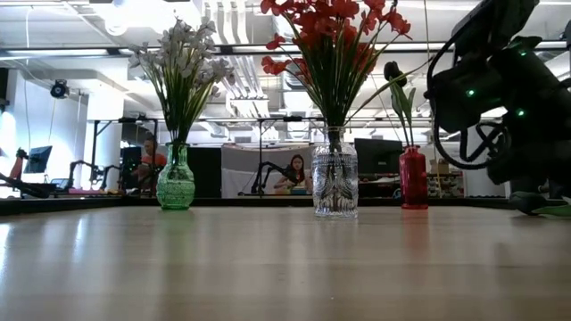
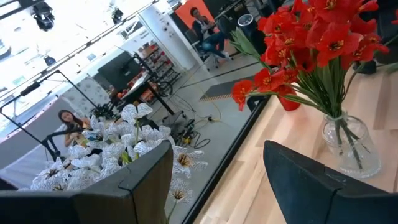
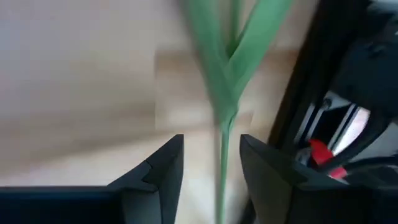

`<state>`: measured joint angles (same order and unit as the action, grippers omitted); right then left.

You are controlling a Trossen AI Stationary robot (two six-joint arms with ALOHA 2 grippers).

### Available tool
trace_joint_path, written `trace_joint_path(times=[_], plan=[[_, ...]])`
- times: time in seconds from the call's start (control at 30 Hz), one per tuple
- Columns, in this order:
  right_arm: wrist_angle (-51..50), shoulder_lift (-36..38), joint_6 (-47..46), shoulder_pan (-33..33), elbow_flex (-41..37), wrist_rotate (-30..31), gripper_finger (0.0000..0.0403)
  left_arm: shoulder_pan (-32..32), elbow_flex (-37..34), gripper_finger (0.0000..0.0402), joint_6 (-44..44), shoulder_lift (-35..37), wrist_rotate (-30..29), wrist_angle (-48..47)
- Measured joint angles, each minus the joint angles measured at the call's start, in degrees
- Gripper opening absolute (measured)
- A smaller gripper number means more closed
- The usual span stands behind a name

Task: Sort flowers into vase by color
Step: Put the black flower into the red vase

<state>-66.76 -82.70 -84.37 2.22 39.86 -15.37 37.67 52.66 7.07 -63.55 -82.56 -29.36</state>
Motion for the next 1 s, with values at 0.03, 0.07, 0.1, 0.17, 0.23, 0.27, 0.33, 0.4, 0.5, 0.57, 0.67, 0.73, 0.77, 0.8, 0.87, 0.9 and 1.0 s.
trace_joint_path(times=[0.03,0.07,0.1,0.17,0.23,0.27,0.33,0.4,0.5,0.57,0.67,0.73,0.77,0.8,0.87,0.9,1.0], plan=[[0.0,0.0,-2.8,0.2,0.0,2.1,0.0147,0.0,0.0,0.0233,0.0,0.0,0.0,0.0],[0.0,0.0,-5.7,0.6,0.0,4.2,0.014,0.0,0.0,0.0233,0.0,0.0,0.0,0.0],[0.0,0.0,-8.9,1.1,0.0,5.9,0.0132,0.0,0.0,0.0233,0.0,0.0,0.0,0.0],[0.1,0.0,-16.7,2.6,0.0,8.6,0.0117,0.0,0.0,0.0233,0.1,0.0,0.0,-0.2],[0.1,0.0,-25.1,4.0,0.0,12.5,0.0103,0.0,0.0,0.0233,0.5,0.0,0.0,-0.8],[0.1,0.0,-29.0,4.5,0.0,15.0,0.0096,0.0,0.0,0.0233,0.8,0.0,0.0,-1.2],[0.4,0.0,-32.7,5.2,0.0,19.1,0.0086,0.0,0.0,0.0233,1.1,0.0,0.0,-1.7],[-0.1,0.0,-33.6,5.5,0.1,19.6,0.0078,0.0,-0.2,0.0233,1.1,0.0,0.0,-1.7],[-1.5,-0.5,-37.5,5.6,0.1,20.6,0.0073,0.0,-0.2,0.0233,1.2,0.0,0.0,-1.8],[-1.8,-1.0,-38.8,5.3,0.1,21.9,0.0073,0.0,-0.2,0.0233,1.2,0.0,0.0,-2.0],[-1.7,-3.0,-39.1,5.3,0.1,22.5,0.0073,0.0,-0.3,0.0233,1.2,0.0,0.0,-2.1],[-0.8,-4.5,-39.1,5.3,0.1,22.3,0.0072,0.0,-0.3,0.0233,1.2,0.0,0.0,-2.2],[0.7,-5.2,-38.7,5.3,0.1,21.8,0.0072,0.0,-0.3,0.0233,1.2,0.0,0.0,-2.2],[2.5,-6.1,-37.9,5.3,0.1,21.7,0.0073,0.0,-0.3,0.0233,1.2,0.0,0.0,-2.2],[4.0,-7.3,-36.4,5.4,0.2,21.8,0.0074,0.0,-0.3,0.0233,1.2,0.0,0.0,-2.2],[4.1,-8.0,-35.8,5.4,0.5,21.7,0.0074,0.0,-0.3,0.0233,1.2,0.0,0.0,-2.2],[2.8,-9.9,-34.5,6.0,2.9,19.8,0.0071,0.0,-0.3,0.0233,1.2,0.0,0.0,-2.2]])
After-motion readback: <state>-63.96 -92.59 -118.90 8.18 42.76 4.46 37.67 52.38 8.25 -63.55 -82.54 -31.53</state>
